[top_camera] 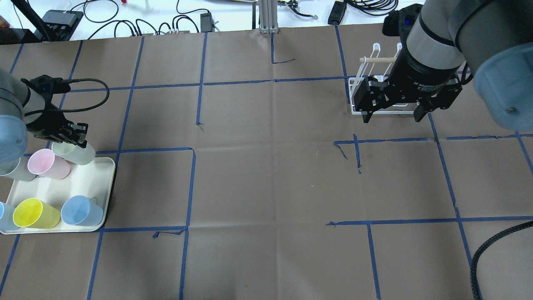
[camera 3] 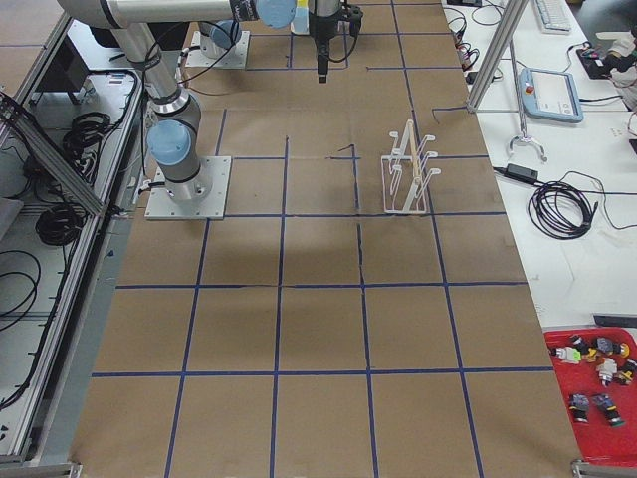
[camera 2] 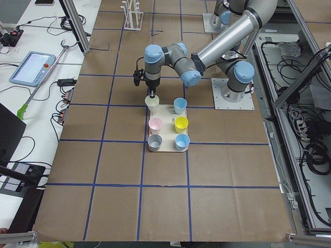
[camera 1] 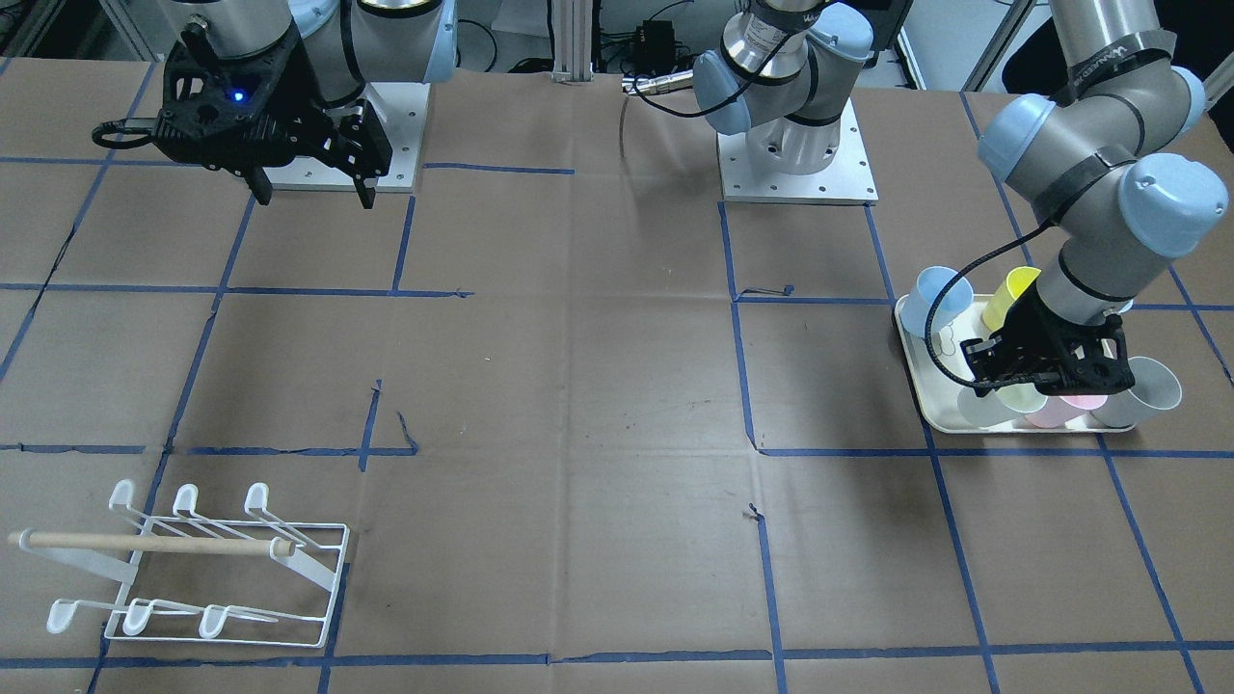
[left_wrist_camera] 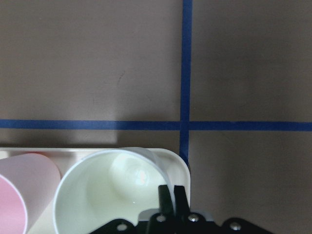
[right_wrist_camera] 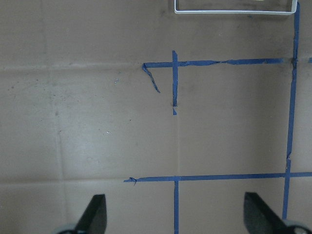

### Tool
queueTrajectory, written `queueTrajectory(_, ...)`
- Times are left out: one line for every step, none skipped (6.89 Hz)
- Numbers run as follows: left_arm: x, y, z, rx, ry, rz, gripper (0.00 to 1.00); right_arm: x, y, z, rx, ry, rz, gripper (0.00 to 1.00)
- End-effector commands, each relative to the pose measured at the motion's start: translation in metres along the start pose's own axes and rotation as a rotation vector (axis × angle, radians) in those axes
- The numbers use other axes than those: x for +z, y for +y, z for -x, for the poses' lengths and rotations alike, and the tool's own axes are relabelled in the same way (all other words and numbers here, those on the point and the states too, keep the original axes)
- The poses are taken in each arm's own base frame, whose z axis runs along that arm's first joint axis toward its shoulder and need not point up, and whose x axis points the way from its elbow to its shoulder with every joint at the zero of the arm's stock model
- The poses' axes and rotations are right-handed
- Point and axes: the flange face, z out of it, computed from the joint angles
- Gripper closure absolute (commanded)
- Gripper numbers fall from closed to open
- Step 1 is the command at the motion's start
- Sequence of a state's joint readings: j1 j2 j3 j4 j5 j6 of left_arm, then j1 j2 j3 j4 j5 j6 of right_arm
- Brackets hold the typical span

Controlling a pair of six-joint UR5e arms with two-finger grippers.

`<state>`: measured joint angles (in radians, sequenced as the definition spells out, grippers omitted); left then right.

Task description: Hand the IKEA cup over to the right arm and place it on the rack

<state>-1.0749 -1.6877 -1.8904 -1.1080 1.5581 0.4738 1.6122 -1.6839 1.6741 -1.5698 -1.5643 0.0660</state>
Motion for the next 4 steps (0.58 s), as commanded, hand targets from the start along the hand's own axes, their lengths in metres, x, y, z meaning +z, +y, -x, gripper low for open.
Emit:
queueTrajectory(-0.091,-0.013,0.004,-0.020,0.039,0.065,1.00,0.002,-0.002,-0.001,0.003,0.002,0.002,0.00)
queueTrajectory(-0.133,-0.023,-0.009,0.001,0.067,0.047,1.00,0.002,-0.004,-0.001,0.007,-0.007,-0.014,0.01)
queueTrajectory(-0.160,-0.029,-0.030,0.037,0.072,-0.003,1.00,-0.006,-0.013,-0.001,0.078,-0.019,-0.106,0.01)
queueTrajectory(-0.176,-0.027,-0.048,0.062,0.116,-0.055,1.00,-0.023,-0.025,0.001,0.167,-0.049,-0.279,0.01)
